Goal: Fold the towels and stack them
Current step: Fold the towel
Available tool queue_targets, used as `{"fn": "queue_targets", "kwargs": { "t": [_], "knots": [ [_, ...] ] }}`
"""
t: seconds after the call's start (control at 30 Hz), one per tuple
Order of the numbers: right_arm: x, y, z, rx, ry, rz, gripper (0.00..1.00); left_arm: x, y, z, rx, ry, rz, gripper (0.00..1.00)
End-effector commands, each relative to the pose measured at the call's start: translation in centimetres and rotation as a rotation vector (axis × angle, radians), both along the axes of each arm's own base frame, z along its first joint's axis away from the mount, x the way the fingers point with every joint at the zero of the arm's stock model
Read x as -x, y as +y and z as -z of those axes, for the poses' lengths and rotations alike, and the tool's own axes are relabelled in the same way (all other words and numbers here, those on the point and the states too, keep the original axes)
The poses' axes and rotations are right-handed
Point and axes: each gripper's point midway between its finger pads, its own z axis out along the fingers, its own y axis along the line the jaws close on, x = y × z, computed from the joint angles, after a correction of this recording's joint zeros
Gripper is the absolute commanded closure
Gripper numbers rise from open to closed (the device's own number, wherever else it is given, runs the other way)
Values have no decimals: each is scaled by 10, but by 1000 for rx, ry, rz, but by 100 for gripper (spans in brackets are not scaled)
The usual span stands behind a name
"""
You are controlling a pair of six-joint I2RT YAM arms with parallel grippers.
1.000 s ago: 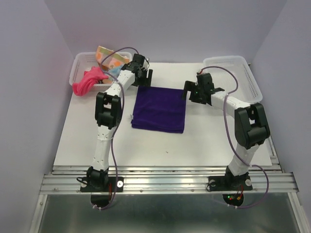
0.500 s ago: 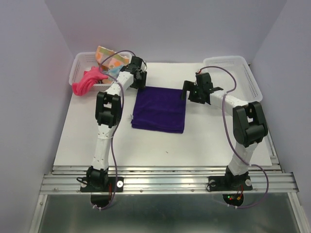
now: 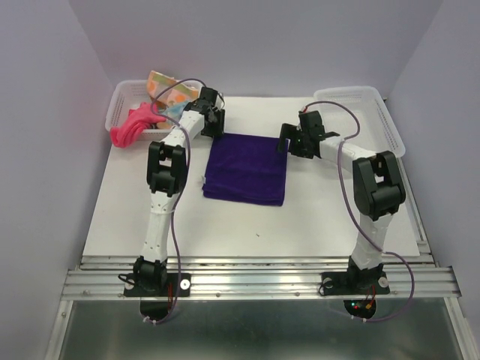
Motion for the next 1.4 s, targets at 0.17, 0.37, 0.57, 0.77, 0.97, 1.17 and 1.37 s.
{"fn": "queue_targets", "kwargs": {
  "t": [0.17,0.37,0.57,0.77,0.97,1.17,1.37],
  "knots": [
    [-41,5,-31,-14,-113,10,5,-23,3,-32,90,-87,-30,51],
    [-54,4,-29,8,-118,20,6,-24,-1,-19,110,-68,-29,62],
    [-71,1,-21,49,-136,29,15,-22,-2,-10,112,-51,-25,92],
    [-94,-1,-11,83,-165,46,28,-16,-6,-6,128,-33,-2,100],
    [-106,-6,2,113,-155,64,49,-14,-6,-11,137,-44,-4,100],
    [-103,-21,22,152,-116,102,54,-13,-5,-11,139,-45,-8,100],
    [-100,-32,30,161,-93,112,61,-14,-2,-13,150,-48,-21,100]
  ]
}}
